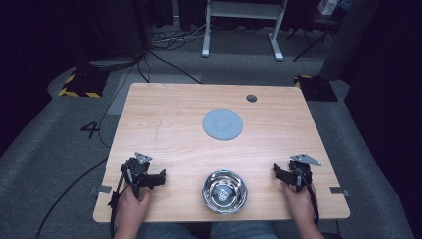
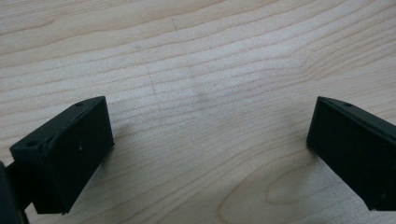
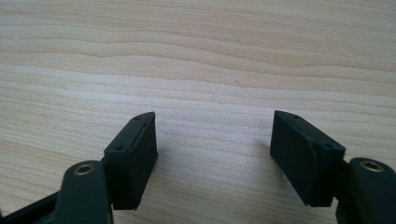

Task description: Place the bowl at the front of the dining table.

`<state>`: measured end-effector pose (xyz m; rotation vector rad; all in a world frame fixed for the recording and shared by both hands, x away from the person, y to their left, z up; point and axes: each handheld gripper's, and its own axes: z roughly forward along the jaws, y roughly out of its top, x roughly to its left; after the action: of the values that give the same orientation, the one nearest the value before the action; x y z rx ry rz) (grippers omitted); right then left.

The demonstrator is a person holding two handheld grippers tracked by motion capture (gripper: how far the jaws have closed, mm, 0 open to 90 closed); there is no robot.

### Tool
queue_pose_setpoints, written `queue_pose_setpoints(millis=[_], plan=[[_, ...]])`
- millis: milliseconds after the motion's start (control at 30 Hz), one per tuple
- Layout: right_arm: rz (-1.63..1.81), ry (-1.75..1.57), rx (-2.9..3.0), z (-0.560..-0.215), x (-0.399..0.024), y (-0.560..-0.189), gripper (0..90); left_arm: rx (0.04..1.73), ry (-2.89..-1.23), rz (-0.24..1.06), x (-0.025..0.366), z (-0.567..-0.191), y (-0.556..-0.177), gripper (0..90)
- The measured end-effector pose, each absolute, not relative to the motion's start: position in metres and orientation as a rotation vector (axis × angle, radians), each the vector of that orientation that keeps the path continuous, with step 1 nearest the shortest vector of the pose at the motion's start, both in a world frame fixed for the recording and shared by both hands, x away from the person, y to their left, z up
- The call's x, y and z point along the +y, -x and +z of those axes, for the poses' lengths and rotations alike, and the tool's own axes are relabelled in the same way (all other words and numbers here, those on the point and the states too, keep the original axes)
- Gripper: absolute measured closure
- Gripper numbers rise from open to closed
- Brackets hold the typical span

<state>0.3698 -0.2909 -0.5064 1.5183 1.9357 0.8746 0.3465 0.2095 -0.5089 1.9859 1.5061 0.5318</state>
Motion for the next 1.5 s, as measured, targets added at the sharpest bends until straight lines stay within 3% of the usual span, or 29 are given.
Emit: queue_pose_setpoints(millis=[733, 833, 1500], plan=[[0.854, -1.559, 1.918, -0.505, -0.288, -0.372, 31.6, 1.507, -1.986, 0.531, 0.21, -0.509, -0.346, 0.5], [0.825, -1.591, 1.96, -0.498, -0.285, -0.377, 35.7, 1.507, -1.986, 0.531, 0.21, -0.509, -0.346, 0.5], [0.925, -1.537, 2.025, -0.444, -0.27, -0.379, 36.3, 1.506, -1.986, 0.532, 0.21, -0.509, -0.347, 0.5]])
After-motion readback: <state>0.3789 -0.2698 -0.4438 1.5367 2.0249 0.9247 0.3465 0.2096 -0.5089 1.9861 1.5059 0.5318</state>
